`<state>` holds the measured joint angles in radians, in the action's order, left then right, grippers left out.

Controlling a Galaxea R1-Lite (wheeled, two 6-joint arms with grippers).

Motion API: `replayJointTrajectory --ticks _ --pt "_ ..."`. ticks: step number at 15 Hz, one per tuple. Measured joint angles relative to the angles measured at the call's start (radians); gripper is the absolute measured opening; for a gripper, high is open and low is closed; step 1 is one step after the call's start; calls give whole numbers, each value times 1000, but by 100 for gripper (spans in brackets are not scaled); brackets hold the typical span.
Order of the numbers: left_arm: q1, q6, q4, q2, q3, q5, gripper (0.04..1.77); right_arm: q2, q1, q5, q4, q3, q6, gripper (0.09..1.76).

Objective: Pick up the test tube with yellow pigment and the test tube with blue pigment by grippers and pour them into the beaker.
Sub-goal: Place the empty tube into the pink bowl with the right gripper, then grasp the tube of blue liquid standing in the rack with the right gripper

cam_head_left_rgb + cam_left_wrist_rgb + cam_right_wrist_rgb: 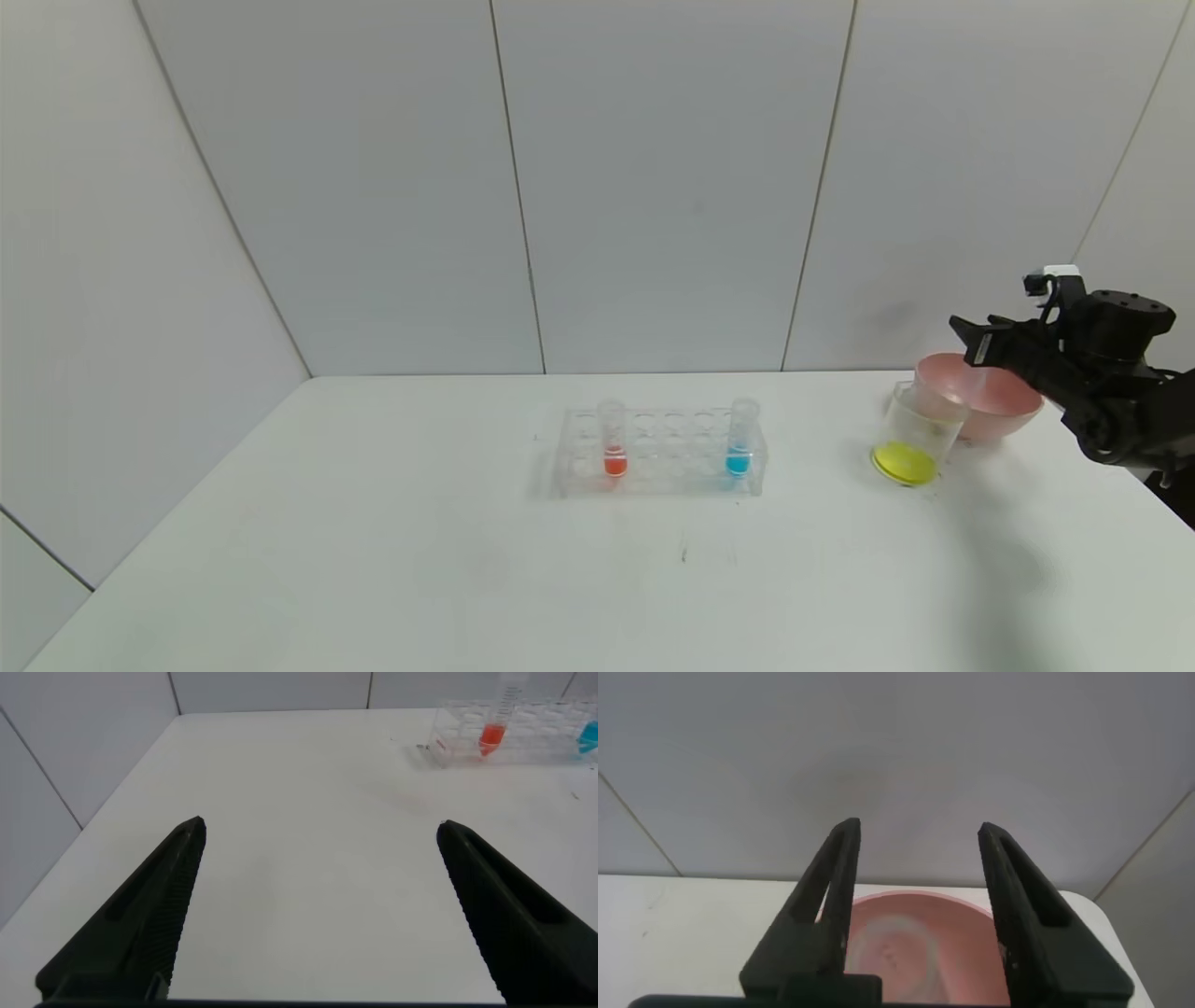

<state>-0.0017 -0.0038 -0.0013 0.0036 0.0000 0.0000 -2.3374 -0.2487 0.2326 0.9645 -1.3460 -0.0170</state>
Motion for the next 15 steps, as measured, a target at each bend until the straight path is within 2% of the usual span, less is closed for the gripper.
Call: replayJointTrajectory --ticks 5,8,11,12,15 --pt "0 0 0 0 0 0 176 13 5 -7 2 7 -1 132" --pt "0 0 0 0 0 0 176 66 23 -29 1 32 0 144" --pt "0 0 0 0 0 0 176 164 62 -41 1 127 3 153" --pt "0 0 0 0 0 0 176 203 87 -62 2 171 13 155" --pt "0 0 0 0 0 0 176 319 225 -219 32 320 71 160"
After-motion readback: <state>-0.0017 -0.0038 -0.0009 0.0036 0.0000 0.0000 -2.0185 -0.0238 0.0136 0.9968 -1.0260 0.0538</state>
